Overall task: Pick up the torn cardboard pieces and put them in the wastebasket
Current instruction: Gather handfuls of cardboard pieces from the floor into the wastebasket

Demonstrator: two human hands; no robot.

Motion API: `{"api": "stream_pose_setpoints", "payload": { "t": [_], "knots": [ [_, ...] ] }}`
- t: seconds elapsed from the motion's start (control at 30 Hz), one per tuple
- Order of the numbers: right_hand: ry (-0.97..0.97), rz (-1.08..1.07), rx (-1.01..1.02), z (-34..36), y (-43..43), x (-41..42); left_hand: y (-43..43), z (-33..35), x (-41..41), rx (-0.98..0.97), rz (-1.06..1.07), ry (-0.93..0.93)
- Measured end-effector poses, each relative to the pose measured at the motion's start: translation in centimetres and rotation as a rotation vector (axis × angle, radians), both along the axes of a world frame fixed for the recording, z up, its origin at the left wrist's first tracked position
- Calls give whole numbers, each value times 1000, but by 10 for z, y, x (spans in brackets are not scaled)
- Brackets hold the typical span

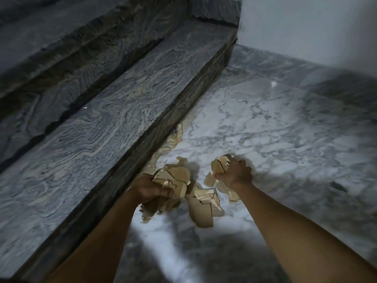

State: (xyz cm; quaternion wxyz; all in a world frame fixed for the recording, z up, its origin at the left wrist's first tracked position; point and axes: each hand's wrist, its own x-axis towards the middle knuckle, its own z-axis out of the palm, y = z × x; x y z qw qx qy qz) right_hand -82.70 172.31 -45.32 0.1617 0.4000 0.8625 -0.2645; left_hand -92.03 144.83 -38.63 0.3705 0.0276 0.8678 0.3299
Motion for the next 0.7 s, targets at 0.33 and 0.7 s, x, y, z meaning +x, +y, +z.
{"api": "stream_pose_setpoints", "payload": {
  "t": [0.33, 0.7],
  "knots": [
    [253, -51, -158, 17, 46, 21, 14, -1, -1, 64, -9, -14],
    [274, 76, -379, 56, 33, -12, 18, -4, 2, 127, -6, -11]
  ]
}}
